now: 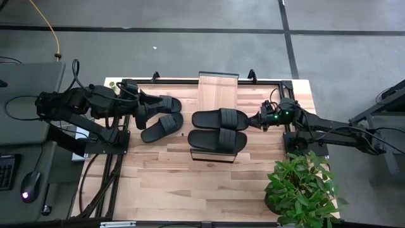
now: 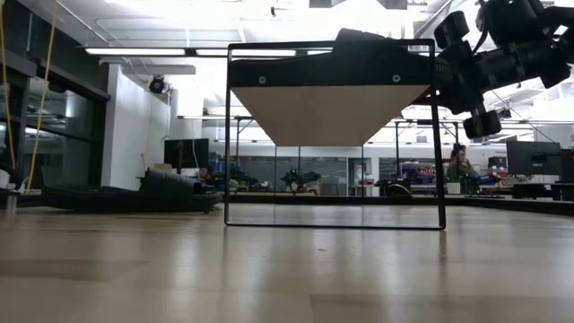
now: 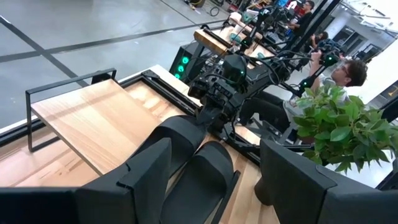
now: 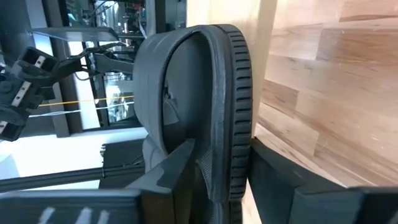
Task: Pick and place slides into the shelf
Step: Put the black slide on the shelf
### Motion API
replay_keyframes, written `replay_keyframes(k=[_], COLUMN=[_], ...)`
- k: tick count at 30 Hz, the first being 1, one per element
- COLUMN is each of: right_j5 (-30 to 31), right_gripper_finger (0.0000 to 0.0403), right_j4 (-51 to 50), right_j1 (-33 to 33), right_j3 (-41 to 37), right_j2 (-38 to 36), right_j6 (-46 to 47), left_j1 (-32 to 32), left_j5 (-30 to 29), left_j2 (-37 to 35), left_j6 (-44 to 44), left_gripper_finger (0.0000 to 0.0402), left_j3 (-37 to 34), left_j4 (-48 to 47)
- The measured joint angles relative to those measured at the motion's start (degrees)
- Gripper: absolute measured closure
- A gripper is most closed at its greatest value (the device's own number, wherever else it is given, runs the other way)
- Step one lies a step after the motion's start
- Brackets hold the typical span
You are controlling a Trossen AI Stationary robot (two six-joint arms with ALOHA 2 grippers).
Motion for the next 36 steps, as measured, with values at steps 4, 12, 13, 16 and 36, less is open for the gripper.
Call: replay_keyframes(k=[4,12,13,16,36], right_j5=[-0.75,-2.81,-3.08,-3.40,-2.91], right_gripper_finger=[0.0252,0.0213,0.0211,0.0210,0.0210], right_j4=[1.47,0.72,0.38,-0.08,-4.07], right_j1=[-0.02,-0.02,-0.02,-0.02,-5.75], right_j3=[0.00,0.00,0.00,0.00,0.00], right_j2=[0.00,-0.02,-0.02,-0.02,-0.02], right_j6=[0.38,1.03,1.38,1.46,2.56], left_j1=[0.00,0.00,0.00,0.00,0.00], left_j5=[-0.01,0.00,-0.01,0.00,0.00], left_j2=[0.00,0.00,0.00,0.00,-0.87], left_j6=[0.00,0.00,0.00,0.00,-0.28], left_gripper_finger=[0.0172,0.0172,0.0172,0.0172,0.0172], left_j3=[0.00,0.00,0.00,0.00,0.02], left_j4=[-0.36,-1.25,-1.27,-1.35,-3.91])
